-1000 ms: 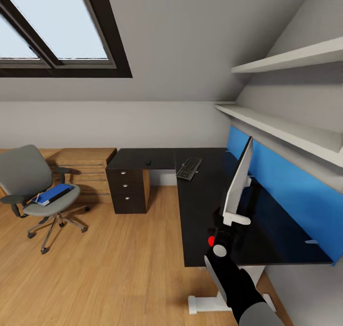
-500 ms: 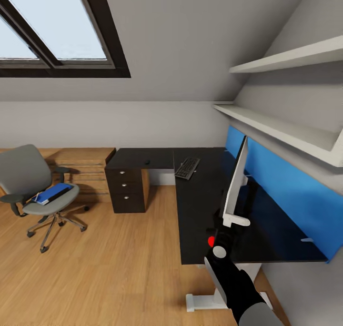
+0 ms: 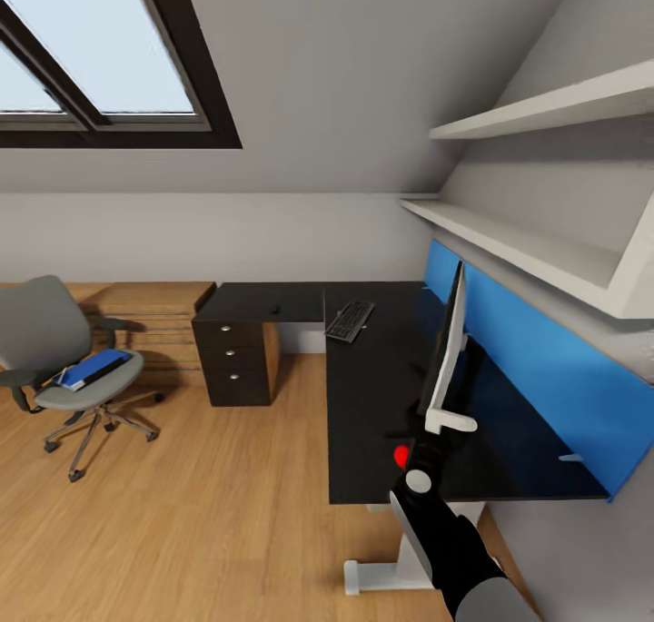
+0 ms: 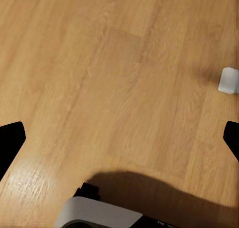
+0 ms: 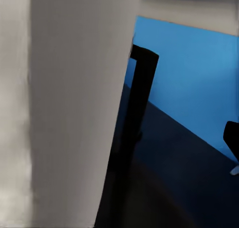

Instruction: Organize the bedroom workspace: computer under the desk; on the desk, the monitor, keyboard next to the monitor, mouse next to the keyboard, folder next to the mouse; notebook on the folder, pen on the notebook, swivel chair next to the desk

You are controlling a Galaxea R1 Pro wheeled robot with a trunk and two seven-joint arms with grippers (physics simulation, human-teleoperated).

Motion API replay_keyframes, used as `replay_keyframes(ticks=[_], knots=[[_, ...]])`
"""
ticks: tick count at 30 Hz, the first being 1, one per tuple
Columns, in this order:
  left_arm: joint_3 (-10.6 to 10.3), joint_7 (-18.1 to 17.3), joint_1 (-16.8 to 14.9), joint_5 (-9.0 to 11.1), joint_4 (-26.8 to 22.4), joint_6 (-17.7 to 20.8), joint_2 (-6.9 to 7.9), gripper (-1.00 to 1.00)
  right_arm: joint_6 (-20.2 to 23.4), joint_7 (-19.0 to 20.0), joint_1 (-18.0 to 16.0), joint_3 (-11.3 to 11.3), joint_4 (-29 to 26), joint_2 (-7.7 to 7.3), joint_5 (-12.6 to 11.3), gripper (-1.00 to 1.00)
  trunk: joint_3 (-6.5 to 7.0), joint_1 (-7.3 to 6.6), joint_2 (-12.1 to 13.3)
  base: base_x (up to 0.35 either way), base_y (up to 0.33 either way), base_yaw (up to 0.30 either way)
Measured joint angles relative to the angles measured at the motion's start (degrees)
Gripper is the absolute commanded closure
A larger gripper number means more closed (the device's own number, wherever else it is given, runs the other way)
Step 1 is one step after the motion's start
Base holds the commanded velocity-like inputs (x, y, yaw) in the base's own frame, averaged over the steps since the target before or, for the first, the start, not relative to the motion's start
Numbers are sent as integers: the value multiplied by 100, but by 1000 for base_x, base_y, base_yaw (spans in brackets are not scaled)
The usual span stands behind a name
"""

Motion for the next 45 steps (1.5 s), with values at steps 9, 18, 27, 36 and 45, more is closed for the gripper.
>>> replay_keyframes(ticks=[9, 18, 27, 36, 45], knots=[[0, 3, 0, 0, 1, -1, 0, -100, -2, 5, 0, 0, 47, -1, -12, -100, 0, 0, 0, 0, -51, 0], [0, -25, 0, 0, 1, -3, -1, -100, -5, 6, 0, -1, 54, -3, -32, -100, 0, 0, 1, 0, 65, 0], [0, -31, 0, 0, 1, -2, -1, -100, -10, 11, 1, 6, 118, 3, -14, -100, 0, 0, 1, 0, 71, 0], [0, -32, 0, 0, 1, -1, 0, -100, -38, 16, 0, 6, 171, 7, -23, -100, 0, 2, 2, -51, 3, 0], [-1, -31, 0, 1, 0, -4, 0, -100, -43, 17, 0, 7, 178, 7, -19, -100, 0, 1, 0, -192, 0, 0]])
